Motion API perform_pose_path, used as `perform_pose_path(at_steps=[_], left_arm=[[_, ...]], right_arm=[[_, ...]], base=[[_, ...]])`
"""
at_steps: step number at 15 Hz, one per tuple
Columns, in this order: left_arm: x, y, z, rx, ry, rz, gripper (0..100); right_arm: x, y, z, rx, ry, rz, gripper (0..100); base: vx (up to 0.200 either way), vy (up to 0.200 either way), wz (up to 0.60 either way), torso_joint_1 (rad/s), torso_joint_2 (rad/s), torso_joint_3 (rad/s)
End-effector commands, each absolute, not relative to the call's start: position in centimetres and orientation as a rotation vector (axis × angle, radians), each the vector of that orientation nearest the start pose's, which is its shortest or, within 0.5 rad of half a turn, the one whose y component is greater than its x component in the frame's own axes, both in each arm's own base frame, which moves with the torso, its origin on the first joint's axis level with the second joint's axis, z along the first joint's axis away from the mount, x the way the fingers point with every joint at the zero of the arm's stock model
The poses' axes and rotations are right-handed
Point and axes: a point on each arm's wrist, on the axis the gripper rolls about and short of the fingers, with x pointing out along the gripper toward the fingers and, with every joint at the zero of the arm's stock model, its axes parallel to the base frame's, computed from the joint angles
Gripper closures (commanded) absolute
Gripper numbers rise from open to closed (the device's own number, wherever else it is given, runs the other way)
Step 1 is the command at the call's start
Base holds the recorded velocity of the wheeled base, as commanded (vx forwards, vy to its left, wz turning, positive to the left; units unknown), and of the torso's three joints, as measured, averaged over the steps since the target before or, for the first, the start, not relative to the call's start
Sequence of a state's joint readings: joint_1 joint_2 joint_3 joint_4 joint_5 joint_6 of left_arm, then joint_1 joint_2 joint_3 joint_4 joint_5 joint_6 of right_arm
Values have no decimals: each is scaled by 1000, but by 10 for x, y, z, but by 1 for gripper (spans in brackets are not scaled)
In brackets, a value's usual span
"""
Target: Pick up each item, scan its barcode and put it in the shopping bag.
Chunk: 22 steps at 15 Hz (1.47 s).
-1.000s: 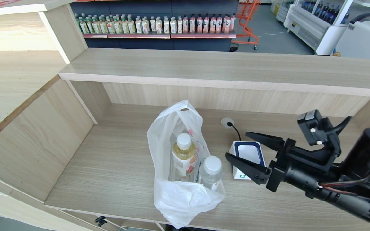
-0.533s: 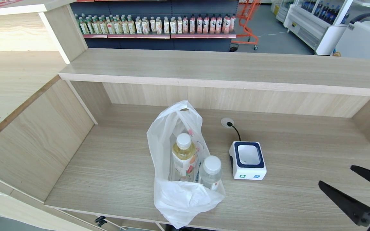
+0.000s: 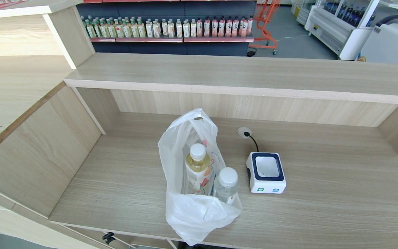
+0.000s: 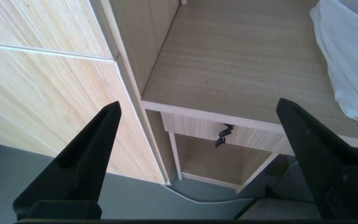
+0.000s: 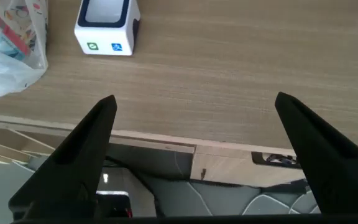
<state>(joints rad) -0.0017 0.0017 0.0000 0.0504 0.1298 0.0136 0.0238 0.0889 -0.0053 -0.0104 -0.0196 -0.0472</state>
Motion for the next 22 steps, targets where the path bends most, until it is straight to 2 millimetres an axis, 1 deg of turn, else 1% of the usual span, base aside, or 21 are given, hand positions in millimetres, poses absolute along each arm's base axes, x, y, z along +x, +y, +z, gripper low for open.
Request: perform_pose_path(at_steps=[1, 4, 5, 9, 17, 22], left_arm=[[-23, 3, 70, 17, 53, 128, 0], [-23, 3, 70, 17, 53, 128, 0], [-23, 3, 70, 17, 53, 128, 0], [-23, 3, 70, 17, 53, 128, 0], [-23, 3, 70, 17, 53, 128, 0], [-23, 3, 70, 20, 53, 128, 0]], right_arm=[[-23, -1, 76, -49, -7, -16, 0], [-23, 0, 76, -58, -6, -11, 0], [-23, 0, 76, -57, -4, -11, 100], [-23, -1, 76, -5, -3, -18, 100], [-23, -1, 76, 0, -3, -20, 100], [-23, -1, 76, 0, -3, -18, 100]], base=[[0, 0, 0, 0, 0, 0], [0, 0, 0, 0, 0, 0], [0, 0, 0, 0, 0, 0], [0, 0, 0, 0, 0, 0], [0, 0, 0, 0, 0, 0], [0, -200, 0, 4, -1, -2]])
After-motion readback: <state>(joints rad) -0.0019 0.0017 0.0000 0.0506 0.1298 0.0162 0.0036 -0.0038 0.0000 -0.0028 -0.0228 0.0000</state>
